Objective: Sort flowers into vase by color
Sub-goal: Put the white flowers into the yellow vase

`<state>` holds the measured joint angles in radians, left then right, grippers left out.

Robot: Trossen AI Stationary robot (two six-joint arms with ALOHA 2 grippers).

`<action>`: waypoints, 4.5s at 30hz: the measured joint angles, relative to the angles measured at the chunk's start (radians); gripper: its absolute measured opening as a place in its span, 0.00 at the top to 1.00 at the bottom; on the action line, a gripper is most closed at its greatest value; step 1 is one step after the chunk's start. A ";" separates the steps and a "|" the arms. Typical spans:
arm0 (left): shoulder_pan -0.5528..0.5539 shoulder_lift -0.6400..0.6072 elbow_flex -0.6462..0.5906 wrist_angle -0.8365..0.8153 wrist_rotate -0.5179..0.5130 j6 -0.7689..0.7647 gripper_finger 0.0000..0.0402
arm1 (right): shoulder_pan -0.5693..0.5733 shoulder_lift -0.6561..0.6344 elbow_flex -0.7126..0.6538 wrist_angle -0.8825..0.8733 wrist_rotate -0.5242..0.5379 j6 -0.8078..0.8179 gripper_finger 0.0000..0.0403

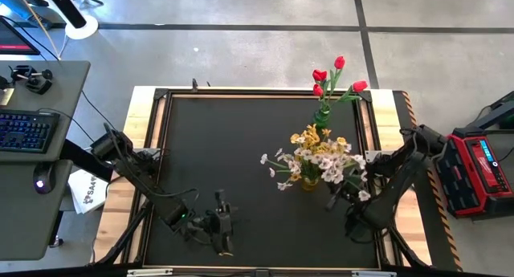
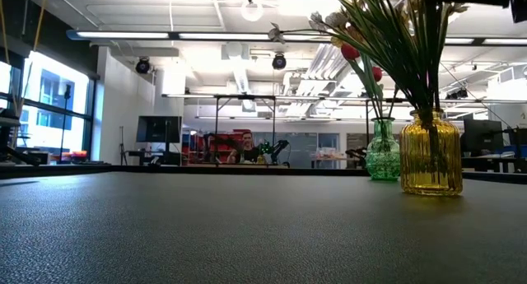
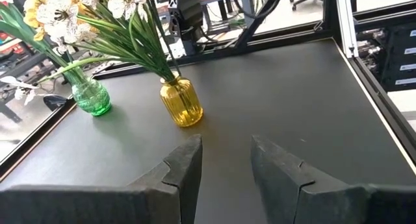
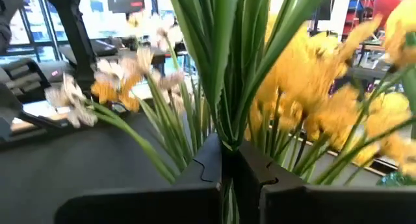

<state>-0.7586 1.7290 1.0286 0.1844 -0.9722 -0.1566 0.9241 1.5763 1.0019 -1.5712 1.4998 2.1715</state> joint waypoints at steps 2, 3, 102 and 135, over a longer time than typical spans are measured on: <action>0.000 0.000 0.000 0.000 0.000 0.000 0.70 | 0.000 -0.022 0.016 0.000 0.000 -0.033 1.00; 0.000 0.000 0.000 0.000 0.000 0.000 0.70 | 0.000 -0.032 0.023 0.000 0.000 -0.055 1.00; -0.001 0.000 0.000 0.008 0.051 -0.051 0.70 | 0.013 -0.006 -0.099 0.466 -0.531 -0.479 0.49; -0.001 0.000 0.000 0.008 0.080 -0.052 0.70 | 0.244 -0.006 -0.024 0.650 -0.828 -0.550 0.48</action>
<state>-0.7597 1.7294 1.0290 0.1925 -0.8919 -0.2085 1.1678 1.5703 0.9781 -0.9207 0.6716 1.6216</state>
